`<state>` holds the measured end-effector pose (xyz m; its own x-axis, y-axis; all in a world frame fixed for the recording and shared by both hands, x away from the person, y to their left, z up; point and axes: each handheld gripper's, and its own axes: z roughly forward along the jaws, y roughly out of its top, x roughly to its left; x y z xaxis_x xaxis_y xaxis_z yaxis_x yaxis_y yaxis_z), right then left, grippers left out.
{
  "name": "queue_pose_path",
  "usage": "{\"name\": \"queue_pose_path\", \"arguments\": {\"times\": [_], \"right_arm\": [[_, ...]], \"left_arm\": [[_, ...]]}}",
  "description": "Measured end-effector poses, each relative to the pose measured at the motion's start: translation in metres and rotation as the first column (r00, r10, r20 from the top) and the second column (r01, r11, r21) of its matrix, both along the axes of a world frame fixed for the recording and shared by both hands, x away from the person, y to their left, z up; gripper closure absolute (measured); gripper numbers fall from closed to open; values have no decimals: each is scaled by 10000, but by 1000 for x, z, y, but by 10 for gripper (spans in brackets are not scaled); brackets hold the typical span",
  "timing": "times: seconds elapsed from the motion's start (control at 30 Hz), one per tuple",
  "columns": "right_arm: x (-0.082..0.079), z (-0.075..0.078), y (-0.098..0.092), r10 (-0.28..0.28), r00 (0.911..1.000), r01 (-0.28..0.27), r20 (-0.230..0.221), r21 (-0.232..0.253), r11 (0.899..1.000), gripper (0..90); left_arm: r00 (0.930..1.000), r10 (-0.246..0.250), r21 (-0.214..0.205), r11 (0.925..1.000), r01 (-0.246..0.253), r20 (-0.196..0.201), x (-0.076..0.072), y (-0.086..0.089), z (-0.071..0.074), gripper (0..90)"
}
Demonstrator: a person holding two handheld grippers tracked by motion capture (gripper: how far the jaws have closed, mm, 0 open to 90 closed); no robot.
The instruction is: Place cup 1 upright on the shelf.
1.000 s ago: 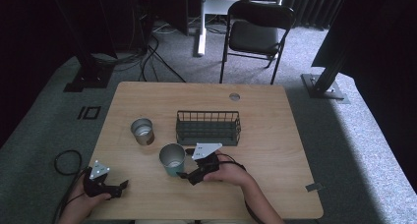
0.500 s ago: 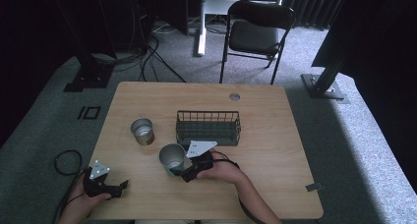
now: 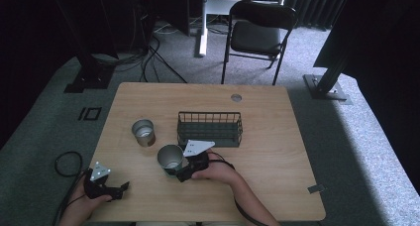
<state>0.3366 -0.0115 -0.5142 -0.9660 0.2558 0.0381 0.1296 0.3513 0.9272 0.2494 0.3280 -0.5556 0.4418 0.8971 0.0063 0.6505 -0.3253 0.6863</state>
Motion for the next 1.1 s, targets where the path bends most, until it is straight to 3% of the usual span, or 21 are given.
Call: {"name": "queue_pose_path", "arguments": {"times": [0.3, 0.57, 1.1], "right_arm": [[-3, -4, 12, -149, 9996, 146, 233, 136, 9998, 119], [-7, 2, 19, -275, 9987, 272, 427, 90, 9996, 126], [-2, 44, 15, -457, 9973, 423, 570, 602, 9973, 127]], "left_arm": [[10000, -2, 0, 10000, 2, 2, 0, 0, 0, 5], [10000, 2, -3, 10000, -2, 3, 0, 0, 0, 5], [10000, -3, 7, 10000, 3, 5, 0, 0, 0, 5]]}}
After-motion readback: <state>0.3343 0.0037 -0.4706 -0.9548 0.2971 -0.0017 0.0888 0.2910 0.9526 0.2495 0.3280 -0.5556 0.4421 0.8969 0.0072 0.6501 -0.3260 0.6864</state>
